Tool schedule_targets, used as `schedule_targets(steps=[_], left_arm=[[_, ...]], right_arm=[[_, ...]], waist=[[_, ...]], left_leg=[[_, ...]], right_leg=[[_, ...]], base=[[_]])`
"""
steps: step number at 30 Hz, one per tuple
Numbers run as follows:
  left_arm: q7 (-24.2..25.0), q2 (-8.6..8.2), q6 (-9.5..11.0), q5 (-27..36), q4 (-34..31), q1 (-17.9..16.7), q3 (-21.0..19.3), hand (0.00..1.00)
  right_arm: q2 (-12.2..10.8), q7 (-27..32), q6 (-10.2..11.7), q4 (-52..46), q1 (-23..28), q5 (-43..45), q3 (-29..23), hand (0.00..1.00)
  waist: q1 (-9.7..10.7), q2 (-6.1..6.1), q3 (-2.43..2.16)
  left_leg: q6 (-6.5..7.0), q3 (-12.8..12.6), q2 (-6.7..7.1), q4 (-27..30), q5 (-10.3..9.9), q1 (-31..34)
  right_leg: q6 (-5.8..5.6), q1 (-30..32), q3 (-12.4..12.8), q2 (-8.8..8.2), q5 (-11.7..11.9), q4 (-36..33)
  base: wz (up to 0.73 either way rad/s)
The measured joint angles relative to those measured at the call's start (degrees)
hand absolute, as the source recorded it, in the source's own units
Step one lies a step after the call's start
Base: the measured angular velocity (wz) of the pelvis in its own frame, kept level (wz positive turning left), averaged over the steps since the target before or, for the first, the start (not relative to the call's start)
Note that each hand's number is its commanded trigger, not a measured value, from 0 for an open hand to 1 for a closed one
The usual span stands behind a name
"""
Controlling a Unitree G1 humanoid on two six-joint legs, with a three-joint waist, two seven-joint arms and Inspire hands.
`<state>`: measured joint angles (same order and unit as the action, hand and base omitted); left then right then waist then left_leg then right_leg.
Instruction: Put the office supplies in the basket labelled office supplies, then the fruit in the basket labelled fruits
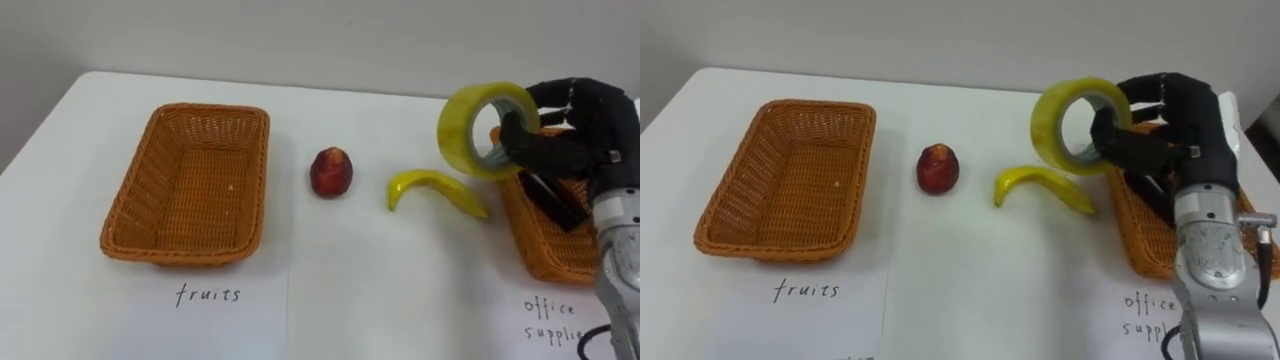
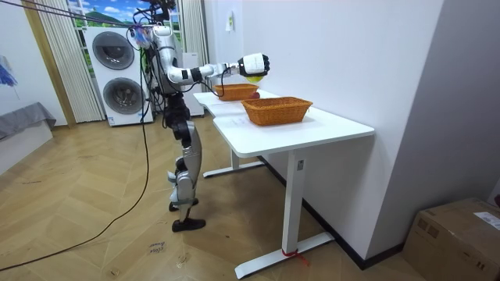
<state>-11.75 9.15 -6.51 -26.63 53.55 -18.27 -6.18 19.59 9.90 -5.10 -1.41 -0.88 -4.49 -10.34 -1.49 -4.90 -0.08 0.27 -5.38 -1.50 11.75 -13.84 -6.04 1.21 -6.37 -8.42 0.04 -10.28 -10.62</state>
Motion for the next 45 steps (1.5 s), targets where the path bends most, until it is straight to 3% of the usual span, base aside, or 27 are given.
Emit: schedule_targets(steps=[3,6,17,22,28,33,45], left_arm=[[0.0,0.0,-0.7,0.1,-0.2,-0.1,0.0,0.0],[0.0,-0.02,-0.9,0.0,-1.1,-0.7,-0.4,0.0],[-0.4,-0.16,-1.0,0.2,-1.3,-2.0,-0.5,0.0],[-0.4,-0.13,-1.0,0.2,-1.2,-2.1,-0.9,0.0],[-0.4,-0.01,-0.9,2.3,-1.2,-2.0,-0.9,0.0],[-0.4,0.56,-0.9,2.3,-1.2,-2.1,-0.9,0.0],[-0.4,0.88,-0.9,2.3,-1.2,-1.6,-0.9,0.0]], right_arm=[[0.6,2.1,0.0,1.3,0.0,-1.1,-0.1,1.0],[0.7,2.8,-0.1,2.1,0.0,-2.3,-0.5,1.0],[1.1,5.6,-0.1,7.0,0.0,-5.3,-0.5,1.0],[4.3,6.6,-0.1,9.9,0.0,-6.5,-0.5,1.0],[6.5,7.9,-0.1,10.5,0.0,-7.8,-0.6,1.0],[6.6,8.3,-0.1,11.7,0.0,-7.9,-1.4,1.0],[6.6,8.9,-0.1,12.0,0.0,-7.4,-1.9,1.0]], waist=[[0.1,-0.58,0.2],[0.3,-0.93,0.12],[1.3,-0.48,0.08],[1.3,-0.53,0.08],[1.5,-0.87,0.12],[1.5,-1.34,0.12],[1.9,-0.63,0.2]], left_leg=[[0.02,-0.6,-0.02,-0.3,0.0,-0.4],[0.04,-0.9,0.03,-0.1,0.0,-0.2],[0.03,-0.9,-0.11,-0.4,0.0,-0.5],[0.03,-0.8,-0.08,-0.6,0.0,-0.5],[0.01,-0.8,-0.1,-0.8,0.0,-0.5],[0.02,-0.8,-0.06,-0.9,0.0,-0.5],[0.03,-0.8,-0.06,-0.9,0.0,-0.6]], right_leg=[[-0.06,0.0,0.5,0.01,0.0,0.0],[-0.11,0.4,0.8,0.0,-0.1,0.1],[-0.11,0.3,0.6,0.1,-0.1,-0.1],[-0.11,0.3,0.5,0.06,-0.1,-0.1],[-0.11,0.3,0.6,0.08,-0.1,-0.1],[-0.12,0.3,0.6,0.07,-0.1,0.0],[-0.13,0.4,0.5,0.08,-0.1,0.0]], base=[[-0.1],[-0.05],[0.0],[0.0],[0.0],[0.0],[0.0]])
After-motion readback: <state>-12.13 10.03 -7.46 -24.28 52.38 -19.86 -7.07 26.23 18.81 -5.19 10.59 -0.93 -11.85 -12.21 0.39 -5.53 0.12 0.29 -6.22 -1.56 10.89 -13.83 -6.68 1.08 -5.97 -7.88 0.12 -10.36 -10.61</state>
